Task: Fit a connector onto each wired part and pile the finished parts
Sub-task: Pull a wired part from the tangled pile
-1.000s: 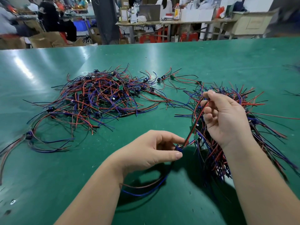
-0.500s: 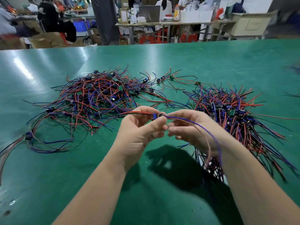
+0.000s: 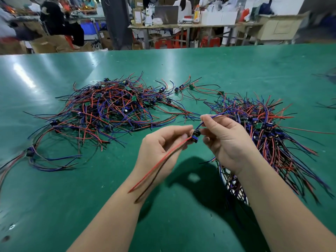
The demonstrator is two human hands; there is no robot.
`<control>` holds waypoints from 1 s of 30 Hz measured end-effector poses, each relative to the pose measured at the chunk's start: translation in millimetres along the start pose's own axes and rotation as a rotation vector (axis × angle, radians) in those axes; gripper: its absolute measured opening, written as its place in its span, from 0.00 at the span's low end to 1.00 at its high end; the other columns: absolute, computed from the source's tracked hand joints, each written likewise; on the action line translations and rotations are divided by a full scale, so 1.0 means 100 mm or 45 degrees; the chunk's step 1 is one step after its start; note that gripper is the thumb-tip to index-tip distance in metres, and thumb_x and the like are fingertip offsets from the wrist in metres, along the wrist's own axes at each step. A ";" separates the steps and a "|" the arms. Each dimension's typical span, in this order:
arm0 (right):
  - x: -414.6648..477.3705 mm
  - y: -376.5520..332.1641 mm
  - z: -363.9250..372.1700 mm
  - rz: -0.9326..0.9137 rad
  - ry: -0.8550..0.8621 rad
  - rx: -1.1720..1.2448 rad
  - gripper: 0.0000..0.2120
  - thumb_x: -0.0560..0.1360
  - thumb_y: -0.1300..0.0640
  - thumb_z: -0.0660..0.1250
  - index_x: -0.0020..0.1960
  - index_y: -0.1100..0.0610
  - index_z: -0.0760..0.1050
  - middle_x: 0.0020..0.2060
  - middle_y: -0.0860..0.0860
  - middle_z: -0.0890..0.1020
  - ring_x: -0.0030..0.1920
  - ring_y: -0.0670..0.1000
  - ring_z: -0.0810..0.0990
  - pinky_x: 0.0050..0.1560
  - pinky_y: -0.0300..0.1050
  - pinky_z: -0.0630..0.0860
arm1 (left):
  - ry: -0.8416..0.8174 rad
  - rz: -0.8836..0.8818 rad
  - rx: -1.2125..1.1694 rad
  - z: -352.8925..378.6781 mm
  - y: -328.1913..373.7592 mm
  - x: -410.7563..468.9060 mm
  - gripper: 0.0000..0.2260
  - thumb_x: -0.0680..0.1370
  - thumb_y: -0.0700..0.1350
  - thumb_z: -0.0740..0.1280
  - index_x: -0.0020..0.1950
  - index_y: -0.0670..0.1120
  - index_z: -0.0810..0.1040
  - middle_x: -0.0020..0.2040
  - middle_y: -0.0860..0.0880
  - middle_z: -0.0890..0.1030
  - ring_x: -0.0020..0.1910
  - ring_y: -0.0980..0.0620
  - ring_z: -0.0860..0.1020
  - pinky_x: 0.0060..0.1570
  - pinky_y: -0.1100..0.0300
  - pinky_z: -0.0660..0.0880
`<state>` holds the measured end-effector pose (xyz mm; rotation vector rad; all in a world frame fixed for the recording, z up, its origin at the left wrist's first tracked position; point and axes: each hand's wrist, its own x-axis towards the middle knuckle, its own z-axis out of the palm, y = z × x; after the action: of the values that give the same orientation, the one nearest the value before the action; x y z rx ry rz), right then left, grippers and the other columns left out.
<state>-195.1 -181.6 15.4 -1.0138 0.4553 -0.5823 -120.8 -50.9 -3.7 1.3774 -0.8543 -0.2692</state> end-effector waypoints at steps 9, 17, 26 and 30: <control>0.02 0.11 -0.05 -0.368 -0.097 -0.616 0.08 0.69 0.63 0.74 0.33 0.55 0.82 0.26 0.49 0.79 0.27 0.45 0.75 0.28 0.36 0.71 | -0.236 -0.535 -0.250 0.08 0.04 -0.08 0.04 0.75 0.37 0.69 0.47 0.45 0.81 0.38 0.47 0.85 0.30 0.54 0.81 0.32 0.65 0.78; 0.06 -0.20 -0.21 -0.398 0.234 -0.270 0.11 0.74 0.61 0.70 0.33 0.58 0.80 0.27 0.50 0.81 0.26 0.45 0.77 0.27 0.35 0.72 | -0.575 -0.674 -0.204 0.01 0.04 -0.11 0.05 0.77 0.35 0.66 0.51 0.40 0.80 0.42 0.47 0.85 0.27 0.55 0.79 0.27 0.66 0.75; 0.04 -0.19 -0.17 -0.217 0.300 -0.179 0.23 0.79 0.49 0.62 0.29 0.58 0.77 0.19 0.53 0.74 0.18 0.49 0.73 0.21 0.35 0.66 | -0.977 -0.793 -0.096 -0.22 0.06 -0.09 0.06 0.76 0.37 0.68 0.51 0.43 0.81 0.46 0.48 0.85 0.31 0.55 0.82 0.30 0.66 0.77; 0.08 -0.14 -0.12 0.030 0.235 -0.256 0.29 0.81 0.40 0.47 0.43 0.61 0.76 0.26 0.58 0.81 0.26 0.55 0.82 0.21 0.37 0.72 | -0.529 -0.705 -0.107 -0.21 0.02 0.00 0.05 0.77 0.39 0.66 0.52 0.41 0.79 0.45 0.47 0.86 0.28 0.55 0.80 0.27 0.67 0.74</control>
<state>-199.8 -200.2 22.0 -1.1488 0.6989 -0.6202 -107.2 -34.6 -1.1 1.4822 -0.7676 -1.0346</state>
